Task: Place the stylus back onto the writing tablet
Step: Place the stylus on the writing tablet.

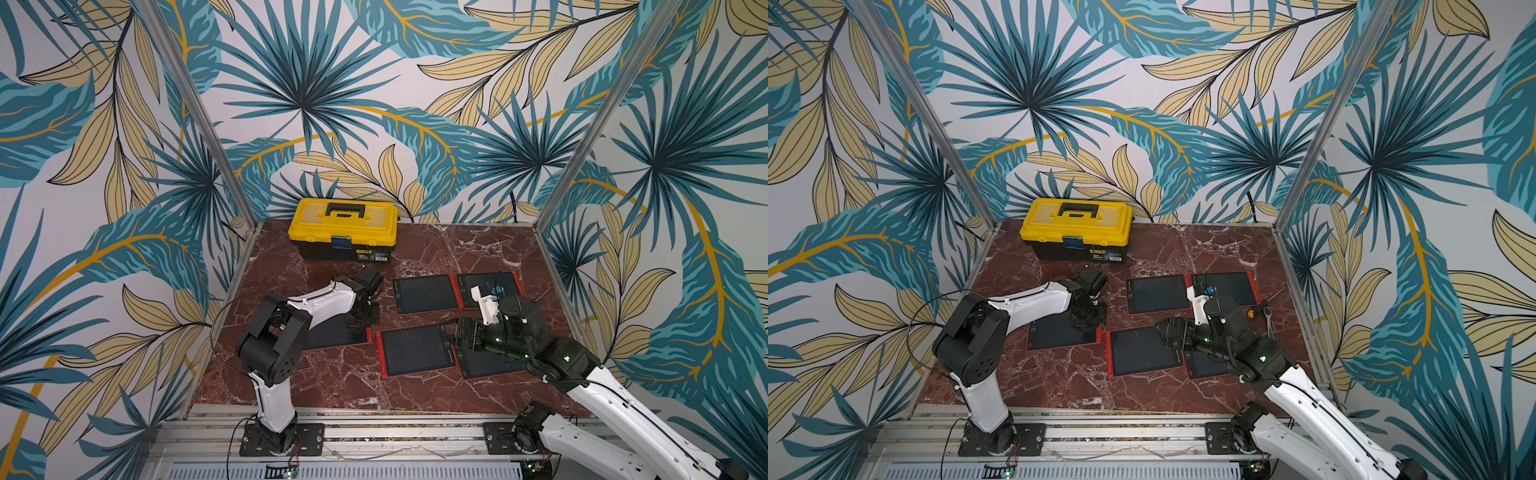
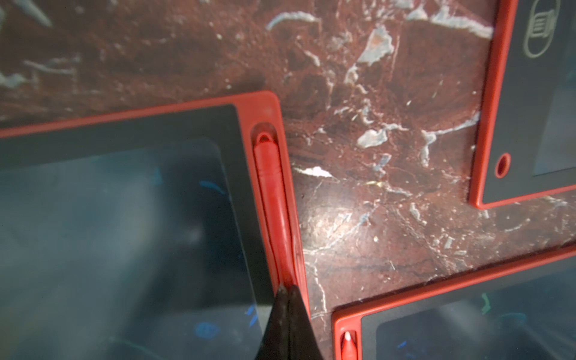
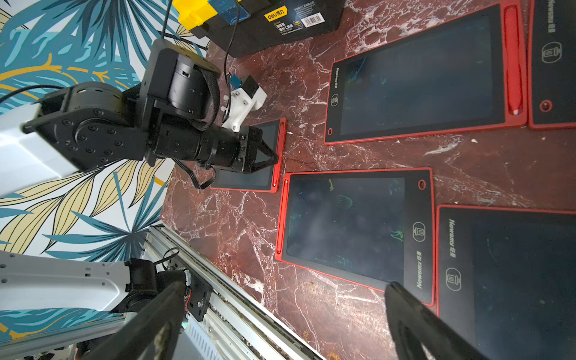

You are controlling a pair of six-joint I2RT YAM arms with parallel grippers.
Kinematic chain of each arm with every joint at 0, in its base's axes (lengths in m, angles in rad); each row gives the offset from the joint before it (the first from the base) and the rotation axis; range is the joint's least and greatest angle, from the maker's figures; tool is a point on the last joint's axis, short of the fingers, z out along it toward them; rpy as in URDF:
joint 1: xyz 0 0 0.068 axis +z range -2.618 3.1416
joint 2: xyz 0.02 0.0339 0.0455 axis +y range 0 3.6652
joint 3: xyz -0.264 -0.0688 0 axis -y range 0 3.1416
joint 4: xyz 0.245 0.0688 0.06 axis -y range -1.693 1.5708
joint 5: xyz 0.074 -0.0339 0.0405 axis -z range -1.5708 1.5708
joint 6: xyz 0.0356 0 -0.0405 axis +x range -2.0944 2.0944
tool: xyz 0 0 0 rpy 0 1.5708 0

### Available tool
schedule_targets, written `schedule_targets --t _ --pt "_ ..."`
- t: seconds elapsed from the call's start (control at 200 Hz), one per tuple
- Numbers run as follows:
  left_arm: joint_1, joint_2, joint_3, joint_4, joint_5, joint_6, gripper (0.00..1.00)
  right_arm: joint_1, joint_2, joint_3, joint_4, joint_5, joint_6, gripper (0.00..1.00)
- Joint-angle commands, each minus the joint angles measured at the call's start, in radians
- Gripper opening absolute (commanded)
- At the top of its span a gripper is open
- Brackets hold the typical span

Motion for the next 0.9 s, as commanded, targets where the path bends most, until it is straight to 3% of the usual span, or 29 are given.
schedule_targets --t 0.0,0.466,0.656,0.781,0.896 --pt "-0.008 0.044 0.003 0.002 -0.014 -0.002 0.00 0.005 0.005 -0.014 0.008 0.001 -0.002 1.00" --pt "-0.016 0.067 -0.050 0.019 -0.018 -0.022 0.00 0.003 0.000 -0.021 -0.002 0.007 0.002 1.00" --pt "-0.016 -0.003 -0.049 0.048 -0.015 -0.018 0.00 0.005 -0.010 -0.043 0.001 0.070 -0.004 0.99" --pt "-0.014 -0.083 -0.033 0.047 -0.035 0.006 0.19 0.004 -0.010 -0.042 0.001 0.190 -0.025 1.00" --pt "0.005 -0.175 -0.018 0.032 -0.046 0.022 0.51 0.003 -0.013 -0.040 0.005 0.344 -0.042 0.99"
